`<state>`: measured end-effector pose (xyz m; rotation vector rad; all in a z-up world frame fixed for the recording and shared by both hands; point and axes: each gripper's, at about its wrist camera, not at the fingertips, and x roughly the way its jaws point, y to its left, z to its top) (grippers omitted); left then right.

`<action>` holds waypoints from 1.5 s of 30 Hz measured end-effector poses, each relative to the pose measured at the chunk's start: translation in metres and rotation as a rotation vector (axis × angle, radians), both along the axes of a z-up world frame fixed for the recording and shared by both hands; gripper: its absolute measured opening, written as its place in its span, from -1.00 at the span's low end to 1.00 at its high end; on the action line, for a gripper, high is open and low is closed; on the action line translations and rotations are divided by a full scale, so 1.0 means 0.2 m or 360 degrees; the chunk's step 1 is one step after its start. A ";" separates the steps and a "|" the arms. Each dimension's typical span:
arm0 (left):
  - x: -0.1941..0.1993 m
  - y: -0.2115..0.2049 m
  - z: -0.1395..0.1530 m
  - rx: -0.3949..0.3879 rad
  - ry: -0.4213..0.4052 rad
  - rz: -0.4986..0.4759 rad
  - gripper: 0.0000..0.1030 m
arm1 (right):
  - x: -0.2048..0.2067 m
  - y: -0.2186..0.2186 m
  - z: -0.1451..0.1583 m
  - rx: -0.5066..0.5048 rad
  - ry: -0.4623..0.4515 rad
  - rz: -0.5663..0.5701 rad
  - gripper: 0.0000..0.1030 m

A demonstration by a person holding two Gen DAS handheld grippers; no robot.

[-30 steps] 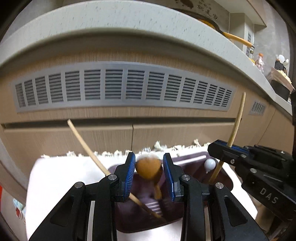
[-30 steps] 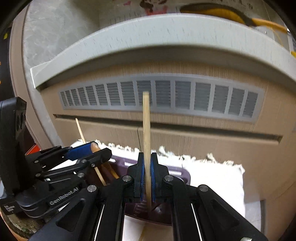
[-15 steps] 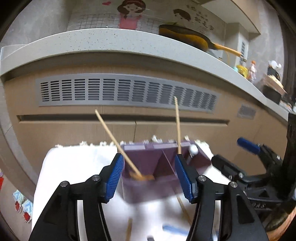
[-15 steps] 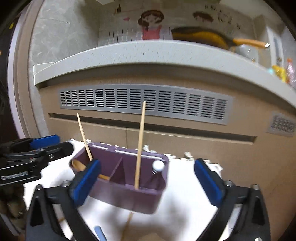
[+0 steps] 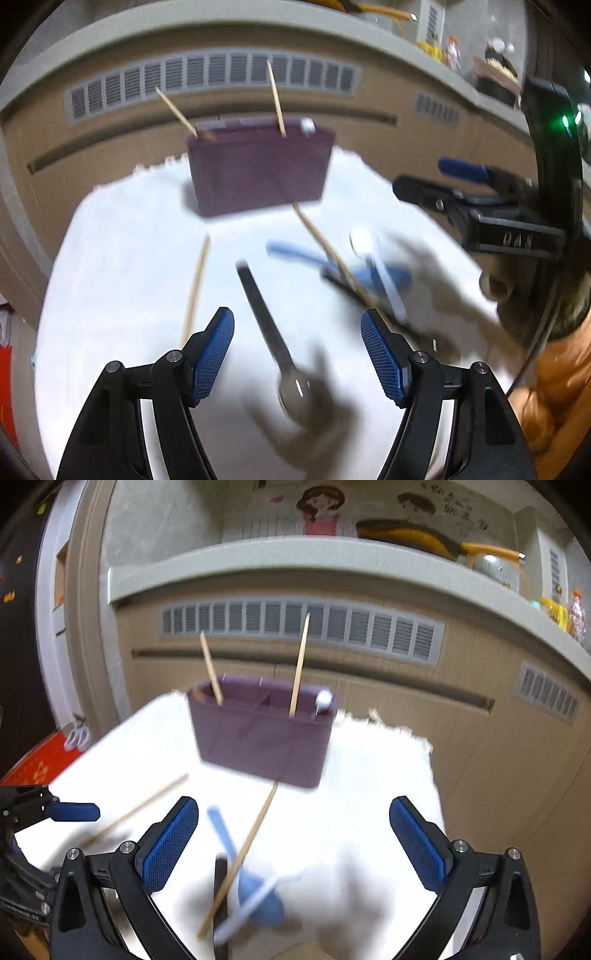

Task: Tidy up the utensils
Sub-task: 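Move the right tool toward the blue and dark-handled spoons, then grasp a loose wooden chopstick upright with the right tool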

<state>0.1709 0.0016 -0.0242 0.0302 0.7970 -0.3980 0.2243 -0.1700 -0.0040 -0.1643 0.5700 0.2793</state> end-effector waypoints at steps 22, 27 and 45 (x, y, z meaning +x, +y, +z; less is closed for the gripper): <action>0.06 0.24 -0.07 -0.0065 0.0044 0.0328 0.39 | 0.48 0.24 -0.38 -0.0016 0.0674 0.0039 -0.55; 0.07 0.29 -0.10 -0.0091 0.0080 0.0378 0.39 | 0.49 0.28 -0.42 -0.0057 0.0685 0.0027 -0.69; 0.25 0.07 -0.10 -0.0020 0.0261 0.0203 -0.12 | 0.10 0.07 -0.13 0.0090 0.0419 0.0134 -0.88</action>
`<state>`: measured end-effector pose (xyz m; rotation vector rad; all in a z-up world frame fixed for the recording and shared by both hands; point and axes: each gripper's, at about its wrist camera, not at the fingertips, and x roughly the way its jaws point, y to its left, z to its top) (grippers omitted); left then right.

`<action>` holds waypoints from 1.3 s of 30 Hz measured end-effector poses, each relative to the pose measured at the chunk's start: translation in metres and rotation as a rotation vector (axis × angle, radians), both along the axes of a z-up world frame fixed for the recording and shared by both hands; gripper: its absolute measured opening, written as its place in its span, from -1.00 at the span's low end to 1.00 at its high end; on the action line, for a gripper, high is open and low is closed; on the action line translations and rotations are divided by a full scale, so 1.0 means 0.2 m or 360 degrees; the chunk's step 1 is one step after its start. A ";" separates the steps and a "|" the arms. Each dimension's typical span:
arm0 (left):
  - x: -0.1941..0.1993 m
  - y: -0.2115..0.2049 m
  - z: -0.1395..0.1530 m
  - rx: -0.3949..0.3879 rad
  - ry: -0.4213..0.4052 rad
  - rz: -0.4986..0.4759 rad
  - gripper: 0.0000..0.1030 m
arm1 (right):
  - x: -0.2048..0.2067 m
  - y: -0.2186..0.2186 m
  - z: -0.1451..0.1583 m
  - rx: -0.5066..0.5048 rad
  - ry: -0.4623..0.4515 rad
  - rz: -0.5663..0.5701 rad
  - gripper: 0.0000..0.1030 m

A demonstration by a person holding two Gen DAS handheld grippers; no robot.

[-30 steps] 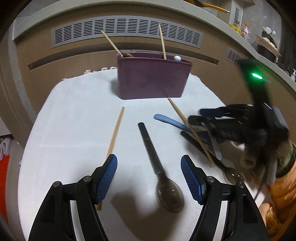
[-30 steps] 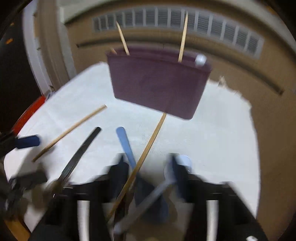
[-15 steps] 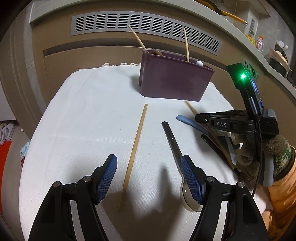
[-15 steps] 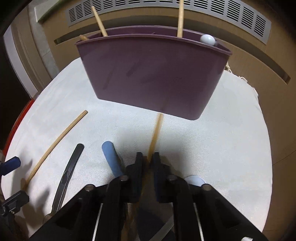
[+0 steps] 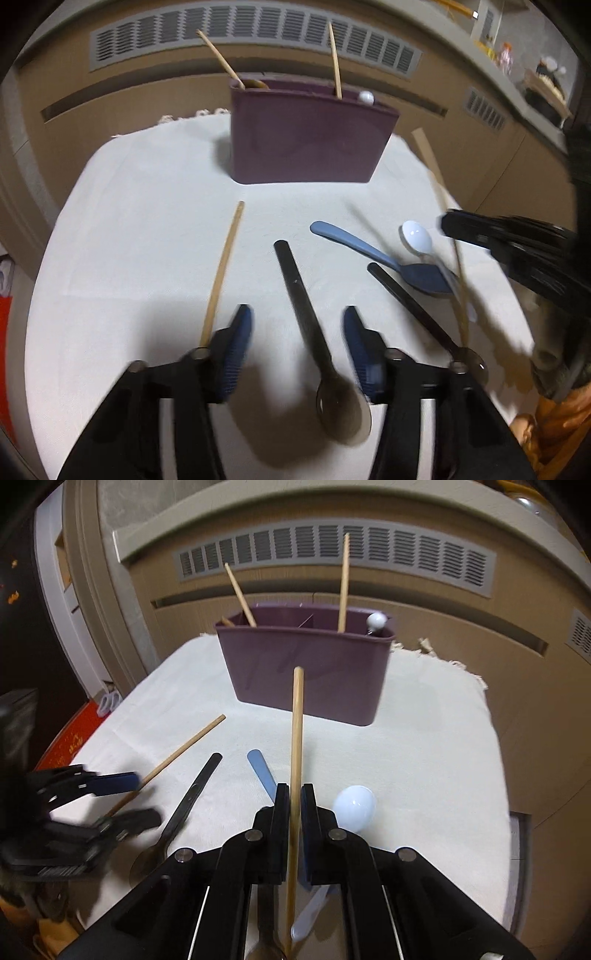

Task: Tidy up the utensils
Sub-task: 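Grasp a loose wooden chopstick upright with the right tool, then grasp the dark-handled metal spoon by its handle with the left tool while the right tool holds the chopstick, then lift the dark spoon and chopstick and carry both toward the purple caddy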

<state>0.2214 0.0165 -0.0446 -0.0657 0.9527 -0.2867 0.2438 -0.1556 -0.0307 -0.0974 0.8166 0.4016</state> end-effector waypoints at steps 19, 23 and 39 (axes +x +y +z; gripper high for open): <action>0.36 -0.19 -0.11 0.0308 0.0215 -0.0037 -0.63 | -0.05 -0.09 -0.01 0.0119 -0.0036 -0.0018 -0.87; 0.32 -0.22 -0.11 0.0361 0.0166 -0.0079 -0.72 | -0.07 -0.08 0.00 0.0119 -0.0041 -0.0013 -0.87; -0.19 -0.04 0.36 -0.0037 -0.0309 -0.0010 -0.76 | -0.20 -0.05 0.06 0.0063 -0.0008 0.0115 -0.84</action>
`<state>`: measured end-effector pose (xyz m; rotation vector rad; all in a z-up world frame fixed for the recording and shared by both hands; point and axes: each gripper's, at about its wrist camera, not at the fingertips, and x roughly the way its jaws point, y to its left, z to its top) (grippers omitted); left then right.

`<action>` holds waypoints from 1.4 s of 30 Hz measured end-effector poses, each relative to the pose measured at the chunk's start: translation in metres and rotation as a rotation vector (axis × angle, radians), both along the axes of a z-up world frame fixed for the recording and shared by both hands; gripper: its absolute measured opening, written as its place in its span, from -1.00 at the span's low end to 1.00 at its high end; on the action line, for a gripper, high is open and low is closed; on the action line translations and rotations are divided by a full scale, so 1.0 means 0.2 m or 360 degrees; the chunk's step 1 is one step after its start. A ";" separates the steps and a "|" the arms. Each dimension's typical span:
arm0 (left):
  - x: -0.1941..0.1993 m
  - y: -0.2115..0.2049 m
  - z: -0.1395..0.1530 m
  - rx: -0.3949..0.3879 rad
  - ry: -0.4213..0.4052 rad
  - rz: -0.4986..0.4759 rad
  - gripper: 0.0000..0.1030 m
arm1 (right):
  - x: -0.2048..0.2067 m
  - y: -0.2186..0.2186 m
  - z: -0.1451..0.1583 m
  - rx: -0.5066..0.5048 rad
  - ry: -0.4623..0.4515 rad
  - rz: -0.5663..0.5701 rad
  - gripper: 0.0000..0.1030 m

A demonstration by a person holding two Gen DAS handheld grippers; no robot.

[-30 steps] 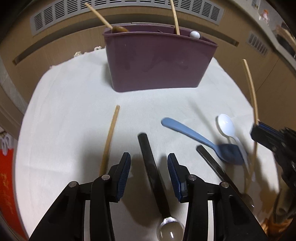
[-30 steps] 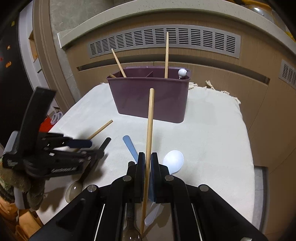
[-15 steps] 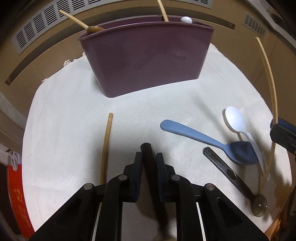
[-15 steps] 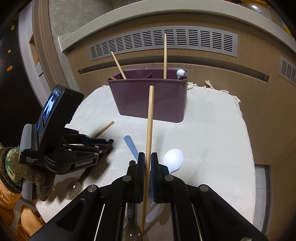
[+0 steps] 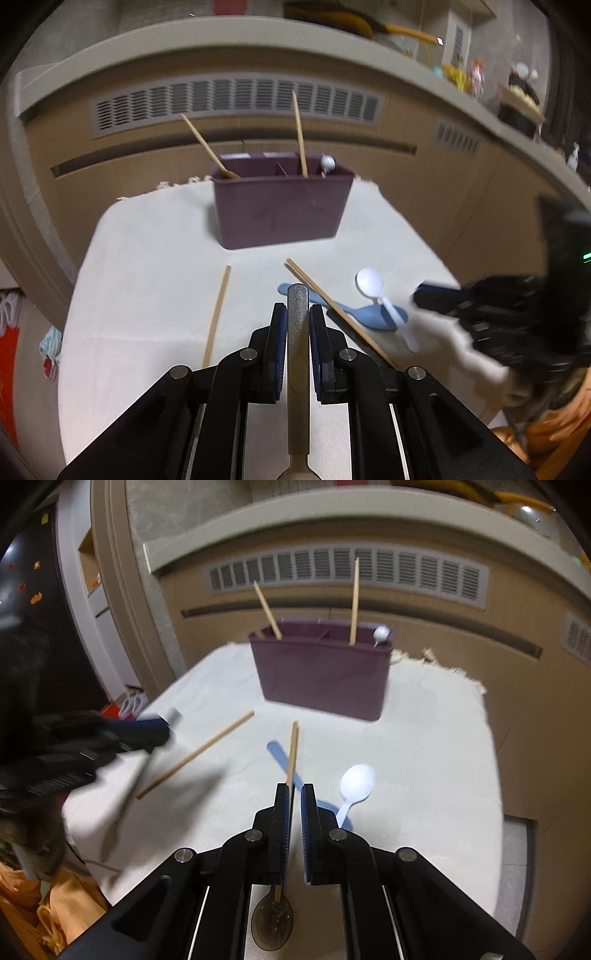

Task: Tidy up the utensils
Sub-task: 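Lift the dark spoon and chopstick and carry both toward the purple caddy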

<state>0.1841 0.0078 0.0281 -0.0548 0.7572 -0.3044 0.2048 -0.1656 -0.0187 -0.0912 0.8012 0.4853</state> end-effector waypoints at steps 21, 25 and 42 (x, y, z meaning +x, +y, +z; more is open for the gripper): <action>-0.07 0.19 -0.11 -0.0155 0.0048 0.0064 -0.76 | 0.48 0.30 -0.34 -0.0315 0.0242 -0.0067 -0.79; -0.07 0.19 -0.11 -0.0163 0.0049 0.0071 -0.76 | 0.40 0.27 -0.30 -0.0257 0.0236 -0.0030 -0.89; -0.24 0.04 0.23 -0.0072 -0.0247 -0.0003 -0.78 | -0.17 -0.02 0.40 0.0208 -0.0304 0.0000 -0.90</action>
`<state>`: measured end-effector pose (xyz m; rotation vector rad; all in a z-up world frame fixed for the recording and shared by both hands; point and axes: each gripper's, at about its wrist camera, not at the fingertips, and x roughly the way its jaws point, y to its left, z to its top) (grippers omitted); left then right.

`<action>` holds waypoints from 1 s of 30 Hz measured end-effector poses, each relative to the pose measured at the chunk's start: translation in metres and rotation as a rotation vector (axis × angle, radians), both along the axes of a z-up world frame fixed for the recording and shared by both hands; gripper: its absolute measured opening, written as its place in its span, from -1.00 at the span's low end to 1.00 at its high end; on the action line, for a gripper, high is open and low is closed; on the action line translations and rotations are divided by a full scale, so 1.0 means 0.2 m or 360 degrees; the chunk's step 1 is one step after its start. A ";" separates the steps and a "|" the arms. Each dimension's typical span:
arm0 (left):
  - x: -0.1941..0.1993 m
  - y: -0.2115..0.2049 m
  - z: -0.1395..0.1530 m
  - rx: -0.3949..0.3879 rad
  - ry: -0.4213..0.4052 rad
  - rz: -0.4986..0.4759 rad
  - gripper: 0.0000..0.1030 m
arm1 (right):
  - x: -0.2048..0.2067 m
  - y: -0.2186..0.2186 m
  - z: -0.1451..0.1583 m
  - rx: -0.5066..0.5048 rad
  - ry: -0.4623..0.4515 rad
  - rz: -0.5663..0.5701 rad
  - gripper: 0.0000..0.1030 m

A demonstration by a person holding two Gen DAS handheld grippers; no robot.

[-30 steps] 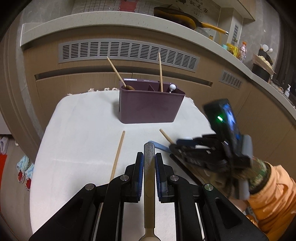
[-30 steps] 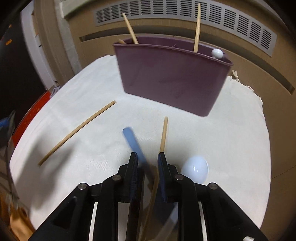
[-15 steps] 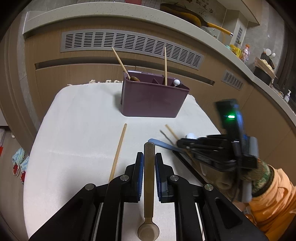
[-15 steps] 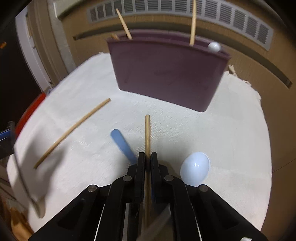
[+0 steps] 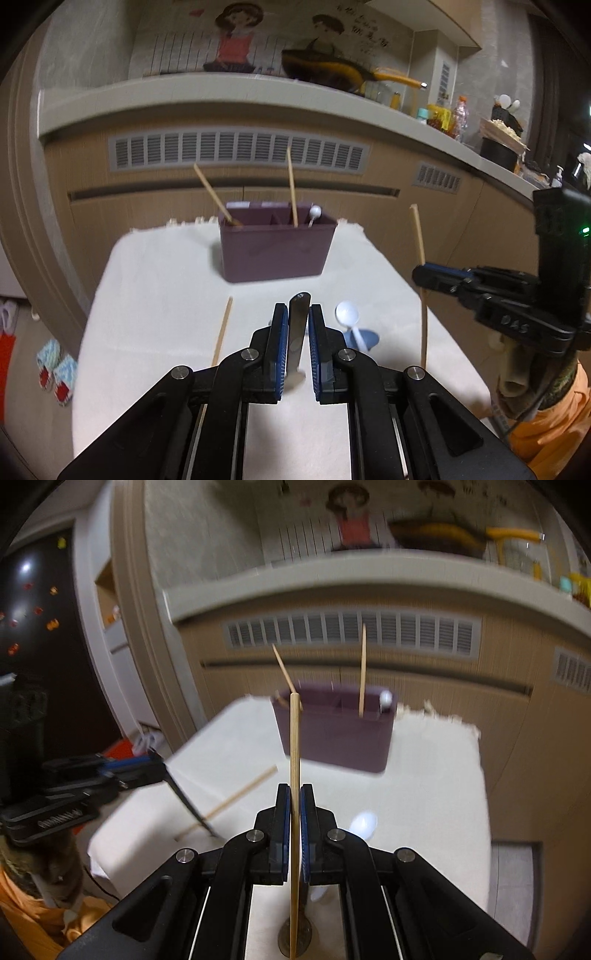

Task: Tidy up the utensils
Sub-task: 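Lift the dark spoon and chopstick and carry both toward the purple caddy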

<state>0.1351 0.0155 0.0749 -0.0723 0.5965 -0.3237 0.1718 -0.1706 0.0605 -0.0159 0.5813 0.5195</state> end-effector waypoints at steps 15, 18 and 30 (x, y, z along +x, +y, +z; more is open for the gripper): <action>0.32 0.01 0.80 0.0065 -0.0510 0.0080 -0.82 | 0.21 -0.02 0.87 0.0112 -0.0611 -0.0181 -0.89; 0.41 0.02 0.77 0.0044 -0.0455 0.0070 -0.82 | 0.31 -0.04 0.86 0.0147 -0.0551 -0.0197 -0.90; 0.65 -0.13 -0.20 0.0310 0.0388 -0.0223 -0.68 | 0.31 -0.02 0.34 0.0065 -0.0167 -0.0094 -0.90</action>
